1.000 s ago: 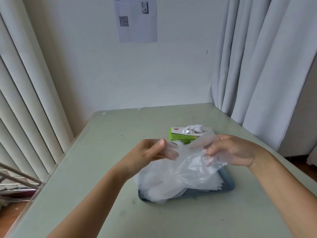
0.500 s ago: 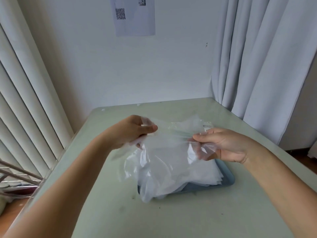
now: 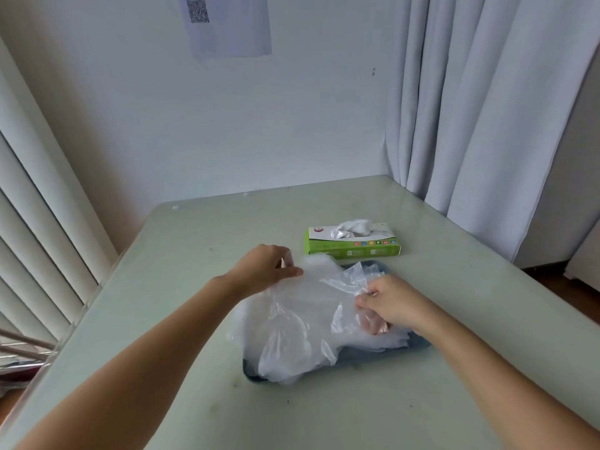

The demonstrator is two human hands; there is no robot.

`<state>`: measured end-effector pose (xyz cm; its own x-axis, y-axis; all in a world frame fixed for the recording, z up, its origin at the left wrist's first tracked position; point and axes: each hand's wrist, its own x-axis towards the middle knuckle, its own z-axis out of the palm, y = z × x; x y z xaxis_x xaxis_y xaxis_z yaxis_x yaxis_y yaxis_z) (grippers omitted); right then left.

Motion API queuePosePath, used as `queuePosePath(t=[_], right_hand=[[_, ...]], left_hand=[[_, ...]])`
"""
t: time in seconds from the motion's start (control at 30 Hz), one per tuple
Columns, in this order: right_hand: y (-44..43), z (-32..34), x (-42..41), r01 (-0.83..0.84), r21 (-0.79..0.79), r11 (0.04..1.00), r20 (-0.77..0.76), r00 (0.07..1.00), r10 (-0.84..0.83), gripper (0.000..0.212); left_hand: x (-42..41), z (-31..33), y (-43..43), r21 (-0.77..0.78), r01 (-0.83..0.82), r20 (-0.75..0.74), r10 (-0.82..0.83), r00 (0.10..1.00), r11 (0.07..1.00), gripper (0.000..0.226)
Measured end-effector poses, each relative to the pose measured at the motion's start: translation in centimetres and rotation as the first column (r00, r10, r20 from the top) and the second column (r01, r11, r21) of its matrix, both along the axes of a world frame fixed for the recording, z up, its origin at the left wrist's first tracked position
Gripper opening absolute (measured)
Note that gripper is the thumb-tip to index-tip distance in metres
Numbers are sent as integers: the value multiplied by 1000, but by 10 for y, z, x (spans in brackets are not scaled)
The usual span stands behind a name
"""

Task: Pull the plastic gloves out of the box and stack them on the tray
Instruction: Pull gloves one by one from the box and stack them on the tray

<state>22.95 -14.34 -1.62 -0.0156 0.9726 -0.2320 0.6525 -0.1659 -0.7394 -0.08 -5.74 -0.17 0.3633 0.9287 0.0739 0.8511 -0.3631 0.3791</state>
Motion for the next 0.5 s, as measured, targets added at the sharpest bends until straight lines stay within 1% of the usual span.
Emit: queuePosePath(t=[0.07, 0.13, 0.2, 0.27, 0.3, 0.43, 0.5], right_hand=[[1, -1, 0, 11, -13, 1000, -15, 1000, -11, 24], [3, -3, 0, 36, -28, 999, -46, 998, -37, 25], [4, -3, 0, 60, -42, 997, -69, 996, -62, 23], [4, -3, -1, 65, -61, 996, -89, 994, -71, 21], [4, -2, -1, 68, -69, 995, -97, 992, -74, 20], [4, -2, 0, 74, -84, 994, -123, 989, -84, 19], [3, -3, 0, 83, -84, 993, -150, 984, -95, 18]], left_hand=[[3, 1, 5, 69, -68, 4, 68, 998, 995, 22], [7, 5, 1, 185, -107, 46, 101, 994, 977, 20], [14, 11, -16, 296, -82, 97, 55, 994, 952, 21], [24, 17, -44, 346, -44, 120, 3, 993, 937, 25], [28, 18, -59, 343, -21, 103, -16, 995, 939, 29], [41, -1, -103, 196, 51, -42, -43, 998, 979, 50], [45, -16, -109, 175, 64, -127, -42, 991, 982, 62]])
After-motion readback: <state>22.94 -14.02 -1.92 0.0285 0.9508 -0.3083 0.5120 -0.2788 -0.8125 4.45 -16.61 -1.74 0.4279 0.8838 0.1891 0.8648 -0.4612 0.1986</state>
